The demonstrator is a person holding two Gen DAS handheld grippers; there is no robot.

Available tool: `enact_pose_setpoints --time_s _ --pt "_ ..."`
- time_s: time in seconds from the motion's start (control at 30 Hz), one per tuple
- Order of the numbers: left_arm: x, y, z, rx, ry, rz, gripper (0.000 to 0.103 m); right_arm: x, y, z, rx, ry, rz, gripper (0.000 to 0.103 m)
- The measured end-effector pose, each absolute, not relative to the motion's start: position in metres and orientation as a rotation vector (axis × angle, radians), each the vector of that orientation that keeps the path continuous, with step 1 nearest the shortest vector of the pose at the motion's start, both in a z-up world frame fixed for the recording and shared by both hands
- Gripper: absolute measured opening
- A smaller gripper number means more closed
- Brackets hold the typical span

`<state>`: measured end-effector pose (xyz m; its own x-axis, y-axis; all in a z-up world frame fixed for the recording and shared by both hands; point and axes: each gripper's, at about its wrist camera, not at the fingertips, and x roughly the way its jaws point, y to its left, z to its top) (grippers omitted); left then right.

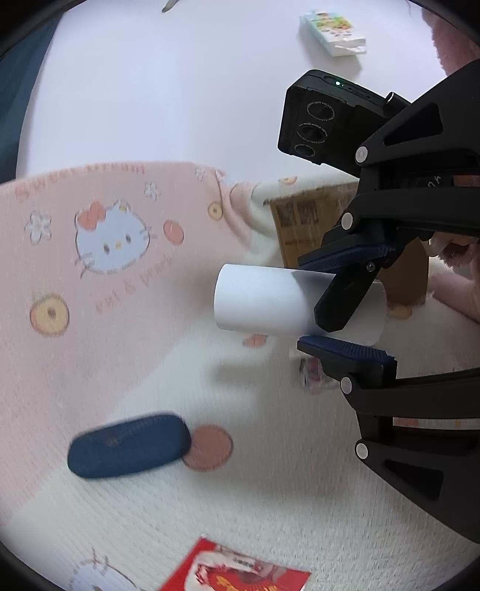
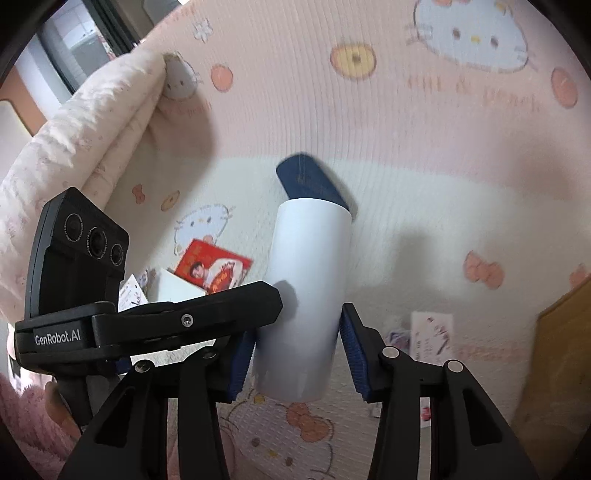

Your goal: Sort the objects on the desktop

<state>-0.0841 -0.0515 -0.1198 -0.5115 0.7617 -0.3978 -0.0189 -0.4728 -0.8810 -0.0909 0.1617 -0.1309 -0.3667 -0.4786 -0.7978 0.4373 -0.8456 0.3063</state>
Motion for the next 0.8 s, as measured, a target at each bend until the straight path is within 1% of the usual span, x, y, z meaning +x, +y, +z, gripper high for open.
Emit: enact_pose_setpoints --time_s 0.17,0.37,0.57,0.8 --pt "-0.085 -0.038 -0.093 -1.081 -1.150 2.017 0.041 -0.086 0.180 -0.104 1.272 -0.081 -2.254 0.043" --pt "-0.090 -0.005 -0.066 -1.013 -1.103 1.989 0.041 -0.077 0.206 -0.075 1.219 -0.100 -2.328 0.043" --pt "-0.096 0.046 -0.039 -0.977 -1.000 1.918 0.041 -0.064 0.252 -0.046 1.178 -0.138 -2.445 0.043" --pt "-0.095 0.110 -0.018 -0.963 -0.876 1.827 0.041 -0.037 0.309 -0.014 1.142 -0.108 -2.590 0.043"
